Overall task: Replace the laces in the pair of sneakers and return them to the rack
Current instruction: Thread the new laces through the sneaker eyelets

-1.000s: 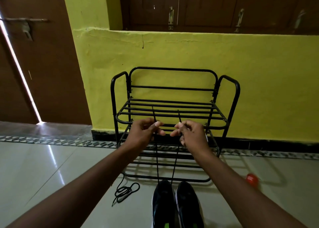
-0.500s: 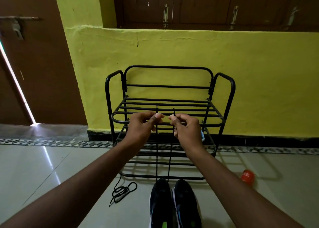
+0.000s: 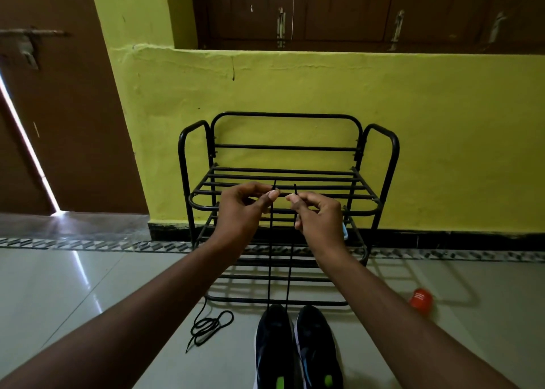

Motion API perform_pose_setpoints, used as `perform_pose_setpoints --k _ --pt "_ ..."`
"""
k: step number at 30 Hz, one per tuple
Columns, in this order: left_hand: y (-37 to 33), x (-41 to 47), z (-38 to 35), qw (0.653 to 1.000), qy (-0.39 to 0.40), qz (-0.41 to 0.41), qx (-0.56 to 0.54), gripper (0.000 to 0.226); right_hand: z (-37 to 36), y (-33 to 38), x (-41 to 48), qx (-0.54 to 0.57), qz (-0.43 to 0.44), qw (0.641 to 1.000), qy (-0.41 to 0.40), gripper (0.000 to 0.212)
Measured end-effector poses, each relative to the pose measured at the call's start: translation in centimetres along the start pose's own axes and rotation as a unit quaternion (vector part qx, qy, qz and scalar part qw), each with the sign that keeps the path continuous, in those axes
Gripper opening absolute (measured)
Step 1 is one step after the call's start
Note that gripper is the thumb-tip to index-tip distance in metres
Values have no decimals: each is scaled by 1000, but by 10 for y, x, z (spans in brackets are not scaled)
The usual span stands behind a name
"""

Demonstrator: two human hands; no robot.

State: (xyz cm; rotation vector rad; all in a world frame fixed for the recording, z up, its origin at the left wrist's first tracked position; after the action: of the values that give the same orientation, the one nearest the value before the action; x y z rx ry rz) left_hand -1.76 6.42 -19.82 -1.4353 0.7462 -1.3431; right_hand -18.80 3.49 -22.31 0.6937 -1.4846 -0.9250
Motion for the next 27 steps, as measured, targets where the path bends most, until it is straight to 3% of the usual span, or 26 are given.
perform_pose_setpoints --k 13,20,24,27 --pt "19 6 -2 999 32 28 -12 15 -5 -10 -1 -105 26 993 35 24" --pt "72 -8 -14 985 88 13 148 20 -4 -75 -20 -100 -46 986 122 6" --pt "128 -12 -22 946 143 5 291 37 -2 -121 -37 -165 -55 971 163 14" --pt "184 -18 -35 890 210 49 403 46 -6 -164 -55 -248 -82 939 224 18"
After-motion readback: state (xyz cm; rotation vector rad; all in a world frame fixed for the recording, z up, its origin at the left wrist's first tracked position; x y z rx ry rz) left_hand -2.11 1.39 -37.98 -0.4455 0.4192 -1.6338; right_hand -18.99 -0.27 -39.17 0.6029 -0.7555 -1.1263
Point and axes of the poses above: each hand's wrist, its own x-axis towards the middle knuckle, its own z-axis out of the back of the hand, y = z × x, the point moved 8 cm from there along x, towards the middle knuckle, and after that the axes turned 5 degrees about z, right-handed, at the moved point
